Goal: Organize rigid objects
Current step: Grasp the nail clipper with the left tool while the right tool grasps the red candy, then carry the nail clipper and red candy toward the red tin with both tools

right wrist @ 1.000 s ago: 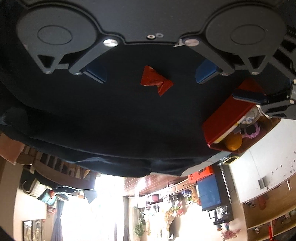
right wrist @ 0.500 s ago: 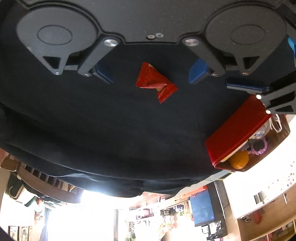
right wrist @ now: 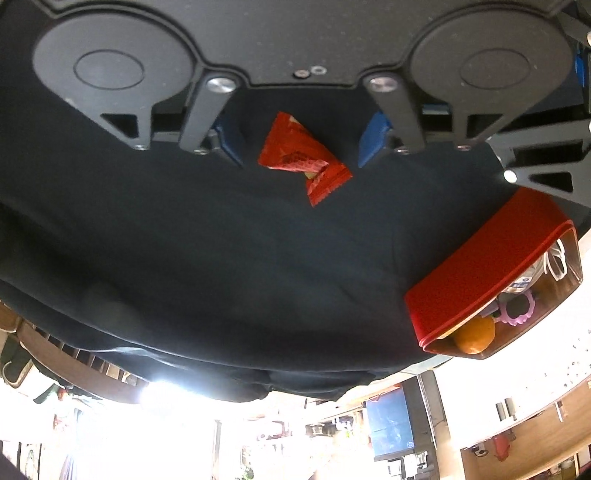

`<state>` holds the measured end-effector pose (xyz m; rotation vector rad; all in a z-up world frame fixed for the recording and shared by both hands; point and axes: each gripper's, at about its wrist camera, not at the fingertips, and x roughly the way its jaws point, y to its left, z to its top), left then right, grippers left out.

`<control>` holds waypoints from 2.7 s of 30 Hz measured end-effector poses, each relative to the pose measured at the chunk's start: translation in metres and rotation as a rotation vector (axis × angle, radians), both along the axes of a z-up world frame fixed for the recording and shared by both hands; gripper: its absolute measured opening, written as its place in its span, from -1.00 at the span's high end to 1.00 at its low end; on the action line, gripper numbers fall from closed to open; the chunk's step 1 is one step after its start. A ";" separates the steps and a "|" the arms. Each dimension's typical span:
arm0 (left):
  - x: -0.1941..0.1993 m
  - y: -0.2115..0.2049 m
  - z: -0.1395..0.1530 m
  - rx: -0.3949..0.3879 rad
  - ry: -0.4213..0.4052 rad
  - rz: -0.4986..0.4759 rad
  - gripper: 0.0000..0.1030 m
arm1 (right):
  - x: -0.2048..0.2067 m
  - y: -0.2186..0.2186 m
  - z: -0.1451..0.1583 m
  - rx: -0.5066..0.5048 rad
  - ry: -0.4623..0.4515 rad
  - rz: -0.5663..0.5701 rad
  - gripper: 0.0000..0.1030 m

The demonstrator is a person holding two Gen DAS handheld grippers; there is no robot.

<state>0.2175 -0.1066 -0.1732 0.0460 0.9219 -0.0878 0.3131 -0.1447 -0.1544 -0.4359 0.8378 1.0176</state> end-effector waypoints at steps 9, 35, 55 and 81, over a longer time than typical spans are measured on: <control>0.002 -0.003 0.001 0.009 -0.005 -0.016 0.70 | -0.012 0.000 0.003 -0.017 -0.048 0.019 0.38; -0.013 0.029 0.023 -0.042 -0.007 0.164 0.89 | -0.050 -0.068 0.054 0.076 0.000 -0.209 0.48; -0.039 0.057 0.038 -0.106 -0.016 0.213 0.52 | -0.094 -0.090 0.069 0.126 0.024 -0.251 0.47; -0.019 0.035 0.000 0.005 0.008 0.213 0.70 | -0.103 -0.095 0.061 0.104 0.029 -0.279 0.46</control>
